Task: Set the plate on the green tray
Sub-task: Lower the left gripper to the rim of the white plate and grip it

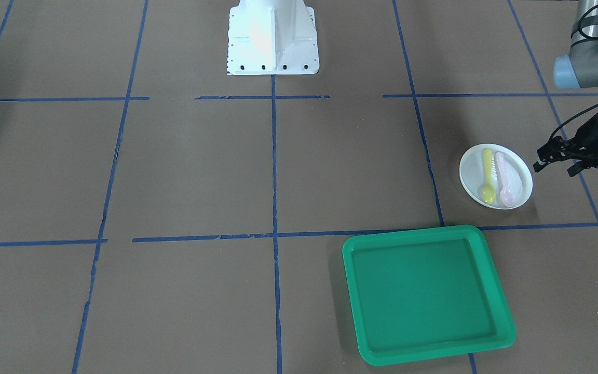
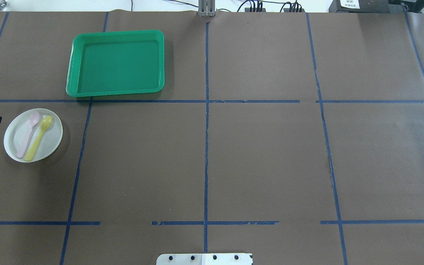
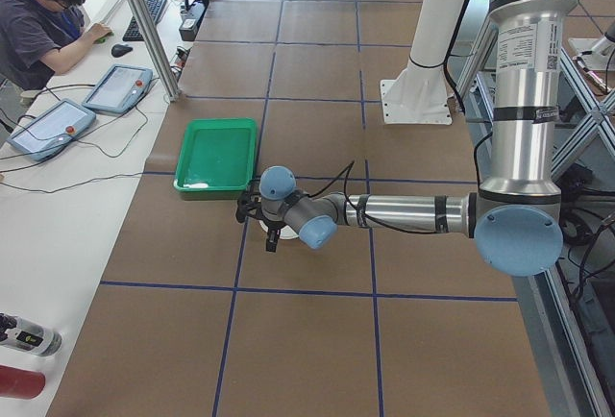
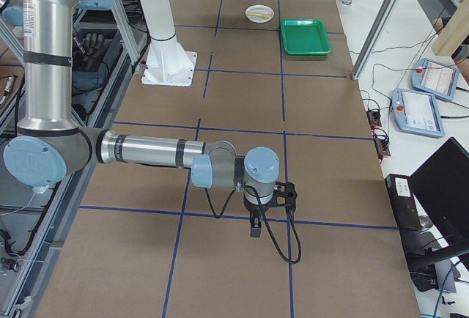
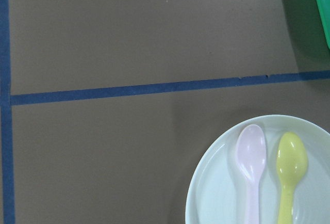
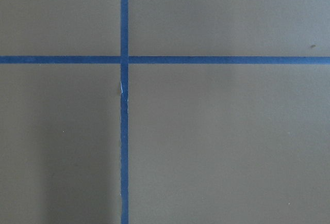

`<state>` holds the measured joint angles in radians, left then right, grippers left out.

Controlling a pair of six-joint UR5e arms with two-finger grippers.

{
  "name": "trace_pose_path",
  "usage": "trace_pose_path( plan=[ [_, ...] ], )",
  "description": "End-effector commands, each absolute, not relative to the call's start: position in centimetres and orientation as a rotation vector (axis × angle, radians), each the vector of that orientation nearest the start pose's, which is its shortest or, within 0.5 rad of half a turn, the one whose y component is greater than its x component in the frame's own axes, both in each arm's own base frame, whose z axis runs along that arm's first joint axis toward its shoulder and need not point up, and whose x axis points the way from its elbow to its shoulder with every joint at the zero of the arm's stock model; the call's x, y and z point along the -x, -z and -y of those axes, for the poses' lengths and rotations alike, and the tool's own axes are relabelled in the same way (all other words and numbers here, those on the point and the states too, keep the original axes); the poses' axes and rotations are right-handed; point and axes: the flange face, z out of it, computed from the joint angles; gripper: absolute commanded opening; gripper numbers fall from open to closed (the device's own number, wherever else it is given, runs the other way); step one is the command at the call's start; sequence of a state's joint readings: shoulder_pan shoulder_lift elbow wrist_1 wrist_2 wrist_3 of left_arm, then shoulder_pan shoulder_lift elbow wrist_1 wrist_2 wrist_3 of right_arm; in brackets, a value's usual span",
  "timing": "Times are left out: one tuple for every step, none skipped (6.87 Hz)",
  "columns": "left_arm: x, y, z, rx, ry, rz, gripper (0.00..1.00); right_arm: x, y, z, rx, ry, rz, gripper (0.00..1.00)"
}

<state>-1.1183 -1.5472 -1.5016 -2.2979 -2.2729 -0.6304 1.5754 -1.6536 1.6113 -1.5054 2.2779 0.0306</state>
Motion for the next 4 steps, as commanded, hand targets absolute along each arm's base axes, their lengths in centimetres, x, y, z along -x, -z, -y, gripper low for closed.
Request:
trace_pose_path(
  plan=[
    [-18.2, -63.4, 50.4, -0.159, -0.063, -0.871, 1.00, -7.1, -67.6, 45.8, -0.014, -0.025, 0.707, 1.00],
    [-18.7, -64.1, 50.6, -0.148, -0.069, -0.866, 1.00, -7.1, -67.6, 45.8, -0.015, -0.024, 0.707, 1.00],
    [-20.6, -64.1, 50.0, -0.129, -0.098, -0.866, 1.00, -7.1, -67.6, 45.8, -0.013, -0.026, 0.707, 1.00],
    [-21.9, -64.4, 49.4, -0.114, -0.124, -0.866, 1.00, -7.1, -67.6, 45.8, -0.013, -0.026, 0.707, 1.00]
  ],
)
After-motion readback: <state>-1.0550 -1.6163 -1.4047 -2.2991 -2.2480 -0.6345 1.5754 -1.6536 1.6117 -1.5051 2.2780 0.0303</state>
